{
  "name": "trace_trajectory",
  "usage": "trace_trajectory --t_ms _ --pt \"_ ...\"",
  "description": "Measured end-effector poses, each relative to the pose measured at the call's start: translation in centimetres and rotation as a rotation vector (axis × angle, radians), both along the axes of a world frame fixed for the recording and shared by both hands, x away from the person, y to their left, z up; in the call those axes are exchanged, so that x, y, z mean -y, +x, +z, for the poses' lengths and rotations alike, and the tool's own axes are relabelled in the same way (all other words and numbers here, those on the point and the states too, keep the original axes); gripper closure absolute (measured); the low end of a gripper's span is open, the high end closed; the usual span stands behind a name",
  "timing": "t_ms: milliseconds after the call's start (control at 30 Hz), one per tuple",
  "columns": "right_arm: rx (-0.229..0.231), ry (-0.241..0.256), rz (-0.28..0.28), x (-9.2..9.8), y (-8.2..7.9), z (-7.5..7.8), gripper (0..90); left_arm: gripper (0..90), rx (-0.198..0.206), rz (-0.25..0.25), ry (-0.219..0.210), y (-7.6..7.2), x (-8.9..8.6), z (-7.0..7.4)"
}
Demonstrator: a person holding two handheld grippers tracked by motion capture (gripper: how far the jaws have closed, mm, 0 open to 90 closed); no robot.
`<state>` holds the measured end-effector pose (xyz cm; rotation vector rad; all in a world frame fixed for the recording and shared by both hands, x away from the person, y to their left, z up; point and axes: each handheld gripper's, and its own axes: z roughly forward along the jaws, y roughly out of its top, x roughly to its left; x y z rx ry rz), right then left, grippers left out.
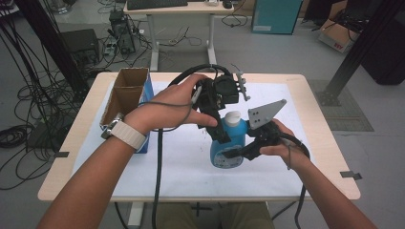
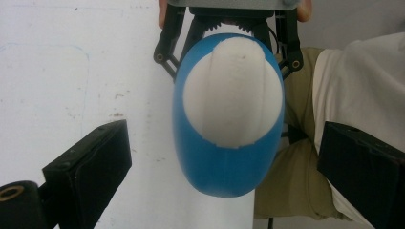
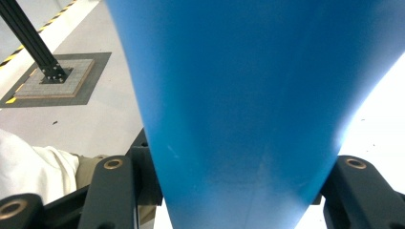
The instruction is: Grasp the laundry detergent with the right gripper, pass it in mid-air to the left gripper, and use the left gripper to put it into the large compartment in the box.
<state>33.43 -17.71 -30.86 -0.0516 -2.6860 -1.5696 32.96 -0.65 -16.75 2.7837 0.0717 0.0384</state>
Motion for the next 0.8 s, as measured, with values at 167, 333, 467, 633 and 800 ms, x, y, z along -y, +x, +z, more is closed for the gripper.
trace_trajectory --t_ms 167,333,467,633,800 --pt "0.001 0.000 0.000 0.01 0.01 -0.01 43.0 4.8 -0.011 0.008 -0.005 -0.06 0.03 -0.03" --pt "0.000 0.000 0.000 0.01 0.02 -0.02 43.0 4.8 0.002 0.001 -0.001 -0.02 -0.01 -0.03" --pt "-0.001 -0.002 0.001 -0.01 0.03 -0.04 43.0 4.8 0.000 0.003 -0.003 -0.02 -0.03 -0.07" --pt "-0.003 -0.002 -0.002 -0.06 0.04 -0.05 43.0 4.8 -0.002 0.004 -0.003 0.01 -0.06 -0.09" --pt "-0.001 -0.003 -0.002 -0.04 0.08 -0.03 43.0 4.8 -0.001 0.002 -0.002 0.00 -0.08 -0.06"
